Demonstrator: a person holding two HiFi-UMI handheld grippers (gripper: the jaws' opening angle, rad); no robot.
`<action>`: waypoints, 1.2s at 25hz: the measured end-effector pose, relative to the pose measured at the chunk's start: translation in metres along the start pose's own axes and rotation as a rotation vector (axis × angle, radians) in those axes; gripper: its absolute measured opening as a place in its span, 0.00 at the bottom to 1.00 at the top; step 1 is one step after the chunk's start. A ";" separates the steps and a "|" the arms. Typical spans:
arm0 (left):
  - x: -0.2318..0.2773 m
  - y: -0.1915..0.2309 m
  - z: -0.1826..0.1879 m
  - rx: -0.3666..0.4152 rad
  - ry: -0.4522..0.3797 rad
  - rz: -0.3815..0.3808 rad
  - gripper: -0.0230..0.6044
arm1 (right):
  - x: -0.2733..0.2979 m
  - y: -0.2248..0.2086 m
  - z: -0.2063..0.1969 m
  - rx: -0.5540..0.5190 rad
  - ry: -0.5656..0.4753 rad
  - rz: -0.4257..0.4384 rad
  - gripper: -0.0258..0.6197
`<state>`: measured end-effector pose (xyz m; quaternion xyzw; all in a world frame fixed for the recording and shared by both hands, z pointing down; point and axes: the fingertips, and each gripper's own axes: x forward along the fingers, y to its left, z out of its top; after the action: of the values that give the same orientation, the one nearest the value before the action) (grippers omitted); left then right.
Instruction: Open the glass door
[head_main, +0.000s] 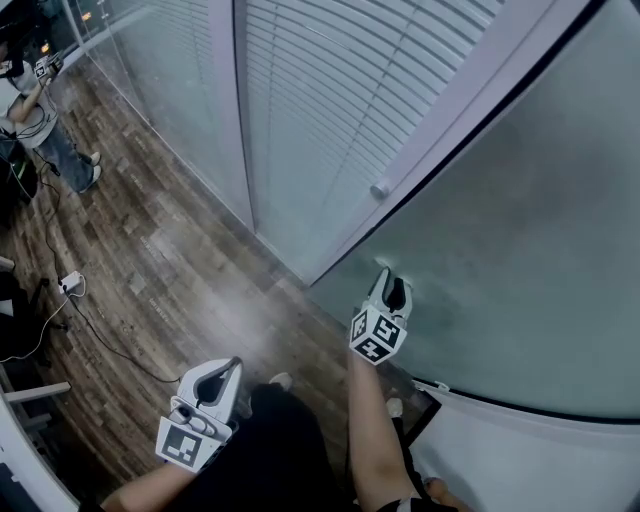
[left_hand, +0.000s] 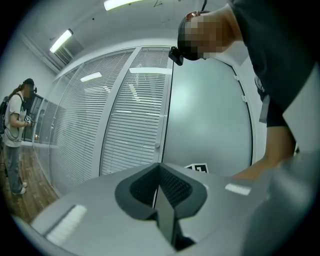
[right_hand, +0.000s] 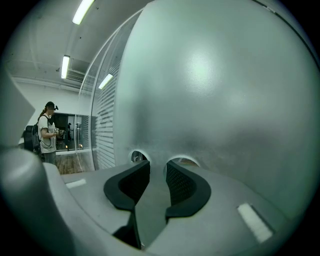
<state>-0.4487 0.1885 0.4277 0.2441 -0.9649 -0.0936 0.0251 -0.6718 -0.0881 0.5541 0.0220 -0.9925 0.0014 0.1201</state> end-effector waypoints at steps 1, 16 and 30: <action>-0.001 0.001 0.001 -0.002 -0.008 -0.008 0.04 | -0.003 0.002 -0.001 0.000 -0.001 0.001 0.20; -0.026 0.006 0.003 -0.016 0.012 -0.150 0.04 | -0.078 0.033 -0.022 -0.006 -0.014 0.020 0.20; -0.045 -0.033 -0.008 -0.075 0.038 -0.399 0.04 | -0.181 0.063 -0.051 -0.011 0.005 0.058 0.20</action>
<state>-0.3930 0.1797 0.4294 0.4312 -0.8925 -0.1281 0.0334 -0.4867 -0.0166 0.5604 -0.0077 -0.9924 -0.0006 0.1227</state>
